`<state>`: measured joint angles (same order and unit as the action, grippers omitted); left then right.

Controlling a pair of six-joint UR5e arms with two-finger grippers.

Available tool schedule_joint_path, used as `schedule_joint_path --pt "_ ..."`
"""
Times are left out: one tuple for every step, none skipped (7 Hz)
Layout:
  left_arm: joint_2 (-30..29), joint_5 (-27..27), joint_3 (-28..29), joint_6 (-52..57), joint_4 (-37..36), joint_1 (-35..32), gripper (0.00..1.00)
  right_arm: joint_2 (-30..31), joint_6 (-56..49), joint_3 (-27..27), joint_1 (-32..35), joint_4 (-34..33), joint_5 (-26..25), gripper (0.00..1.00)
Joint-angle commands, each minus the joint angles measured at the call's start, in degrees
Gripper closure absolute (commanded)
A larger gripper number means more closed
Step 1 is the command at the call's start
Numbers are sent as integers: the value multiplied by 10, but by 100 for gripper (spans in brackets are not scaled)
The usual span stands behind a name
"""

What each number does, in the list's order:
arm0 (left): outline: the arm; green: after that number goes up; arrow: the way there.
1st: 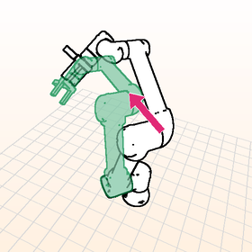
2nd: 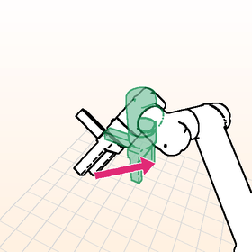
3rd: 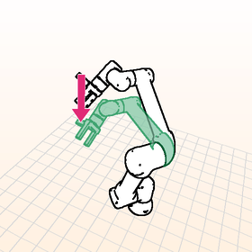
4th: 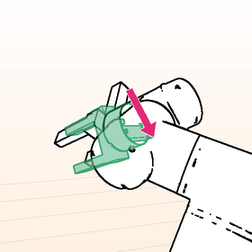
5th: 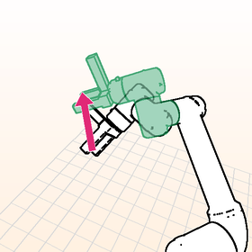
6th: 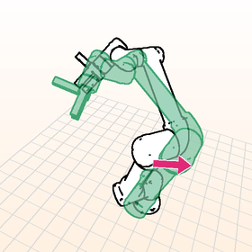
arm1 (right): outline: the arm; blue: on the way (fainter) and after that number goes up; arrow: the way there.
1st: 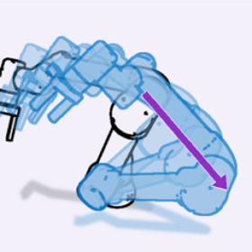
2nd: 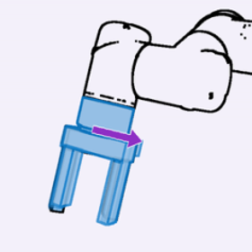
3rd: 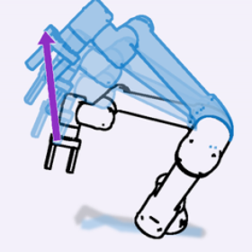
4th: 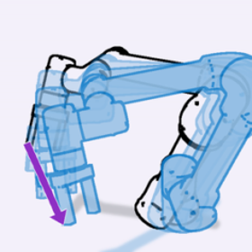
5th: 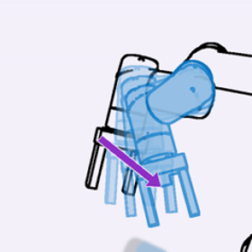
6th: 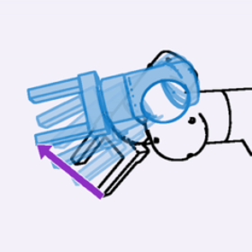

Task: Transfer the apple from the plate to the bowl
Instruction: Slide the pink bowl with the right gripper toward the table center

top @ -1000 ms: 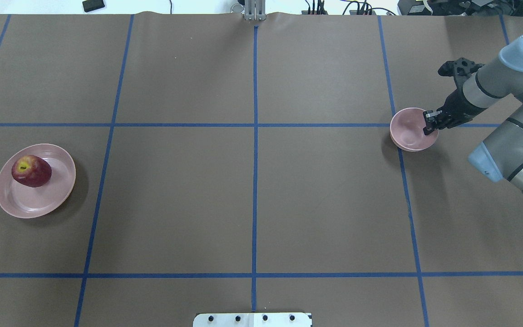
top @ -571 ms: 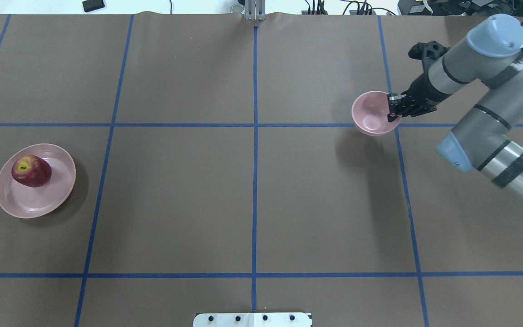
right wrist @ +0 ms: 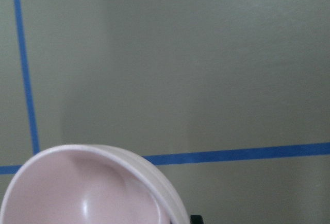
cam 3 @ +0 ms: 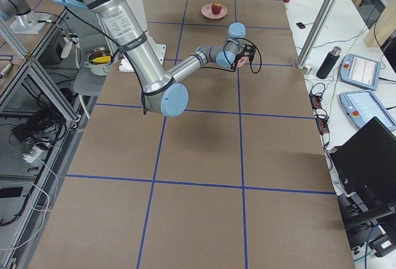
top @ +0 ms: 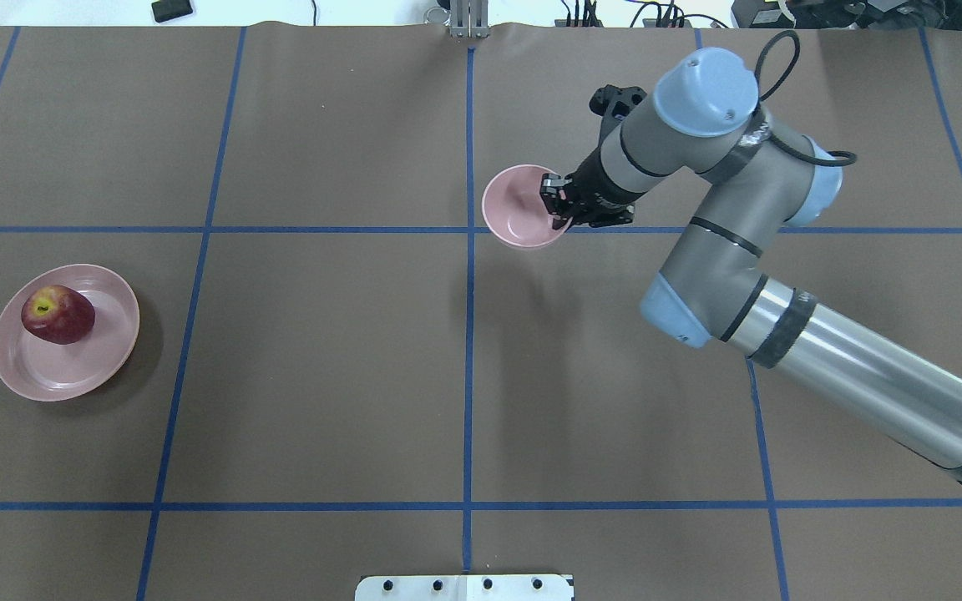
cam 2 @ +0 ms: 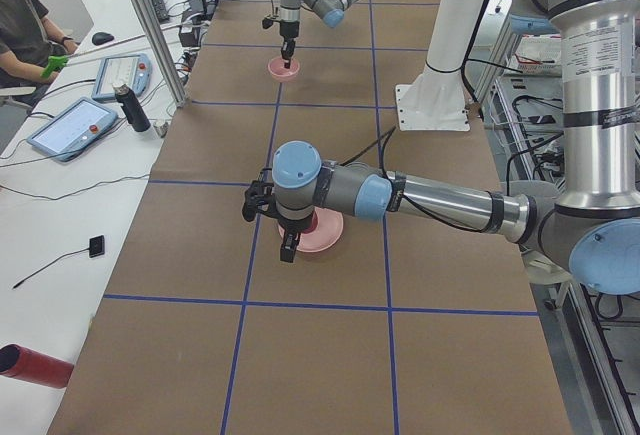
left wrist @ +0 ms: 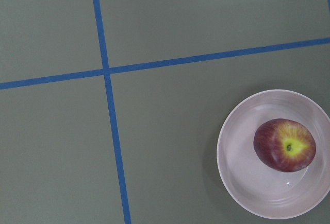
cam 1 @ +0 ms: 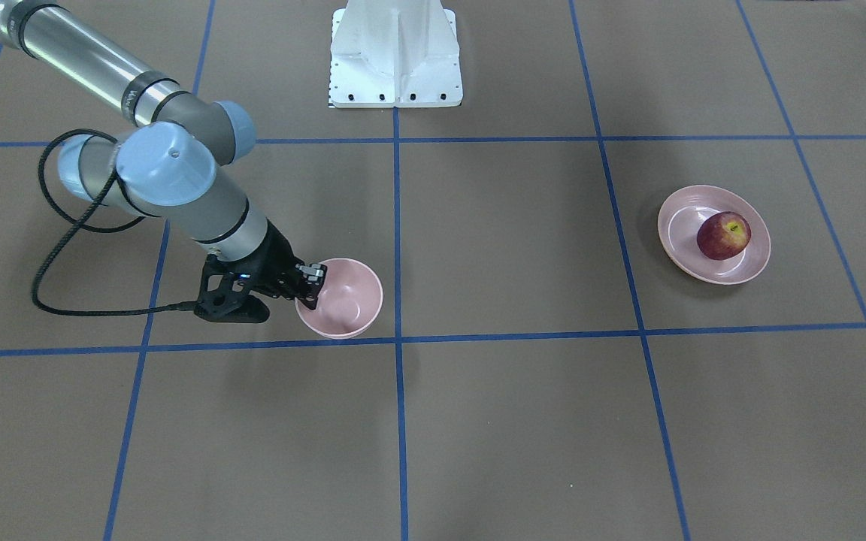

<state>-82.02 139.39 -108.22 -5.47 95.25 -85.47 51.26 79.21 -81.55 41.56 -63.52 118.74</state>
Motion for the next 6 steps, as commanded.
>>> schedule_joint_path --pt "5 -2 -1 -78 60 35 2 -48 45 35 -43 1 -53 100" --pt "4 -13 -1 -128 87 76 2 -49 60 39 -53 1 -68 100" --pt "4 -29 0 -168 108 100 2 -46 60 41 -57 1 -69 100" --pt "-3 -52 0 -207 117 135 2 -42 60 45 -60 1 -71 100" --pt "-22 -74 6 -230 117 167 2 -42 60 50 -62 1 -73 100" --pt "-48 -84 17 -262 117 192 2 -42 60 57 -67 3 -86 100"
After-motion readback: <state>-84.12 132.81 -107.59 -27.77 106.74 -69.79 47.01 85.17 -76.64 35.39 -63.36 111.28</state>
